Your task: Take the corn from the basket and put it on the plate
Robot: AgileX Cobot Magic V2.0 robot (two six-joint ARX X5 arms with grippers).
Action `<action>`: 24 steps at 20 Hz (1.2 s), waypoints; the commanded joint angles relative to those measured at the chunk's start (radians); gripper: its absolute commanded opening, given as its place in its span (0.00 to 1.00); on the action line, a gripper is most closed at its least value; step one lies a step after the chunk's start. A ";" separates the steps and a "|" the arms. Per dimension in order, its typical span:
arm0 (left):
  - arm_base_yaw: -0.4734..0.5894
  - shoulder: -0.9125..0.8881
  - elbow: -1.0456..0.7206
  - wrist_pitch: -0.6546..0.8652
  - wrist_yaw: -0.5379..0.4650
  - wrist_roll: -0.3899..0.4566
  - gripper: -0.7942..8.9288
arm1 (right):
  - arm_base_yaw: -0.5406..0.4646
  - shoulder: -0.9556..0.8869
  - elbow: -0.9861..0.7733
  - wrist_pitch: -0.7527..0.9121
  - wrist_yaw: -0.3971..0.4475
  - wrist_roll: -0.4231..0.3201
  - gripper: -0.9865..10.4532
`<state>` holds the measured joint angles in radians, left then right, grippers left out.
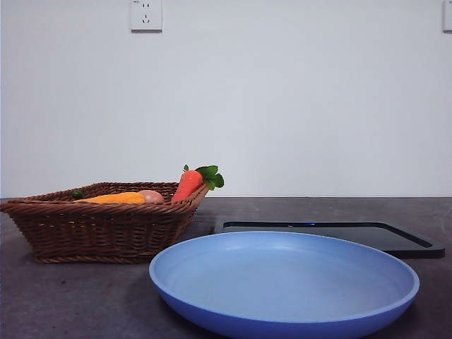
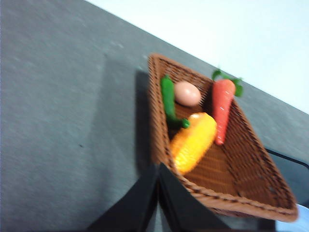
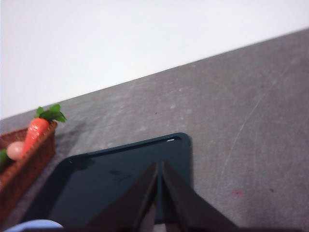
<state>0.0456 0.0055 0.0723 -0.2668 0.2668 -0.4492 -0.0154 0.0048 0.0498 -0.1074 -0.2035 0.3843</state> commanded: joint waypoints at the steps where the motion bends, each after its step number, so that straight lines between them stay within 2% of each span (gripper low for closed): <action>1: 0.003 0.003 0.069 -0.013 0.008 -0.041 0.09 | 0.001 0.000 0.087 -0.029 0.034 0.053 0.09; 5: 0.003 0.034 0.162 -0.066 0.028 -0.041 0.09 | 0.001 0.037 0.217 -0.105 0.048 0.008 0.09; 10: 0.003 0.127 0.285 -0.145 0.108 0.000 0.09 | 0.001 0.158 0.378 -0.249 0.025 -0.083 0.09; 13: 0.003 0.208 0.369 -0.222 0.179 0.067 0.09 | 0.001 0.253 0.470 -0.357 -0.058 -0.141 0.09; 18: 0.003 0.348 0.511 -0.402 0.269 0.223 0.09 | 0.002 0.432 0.622 -0.567 -0.206 -0.261 0.09; 20: 0.002 0.392 0.558 -0.474 0.288 0.283 0.09 | 0.006 0.498 0.675 -0.644 -0.245 -0.308 0.09; 24: -0.008 0.465 0.634 -0.589 0.309 0.369 0.09 | 0.032 0.612 0.771 -0.785 -0.262 -0.381 0.09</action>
<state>0.0406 0.4591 0.6830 -0.8452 0.5652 -0.1600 0.0109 0.6006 0.7952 -0.8787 -0.4591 0.0669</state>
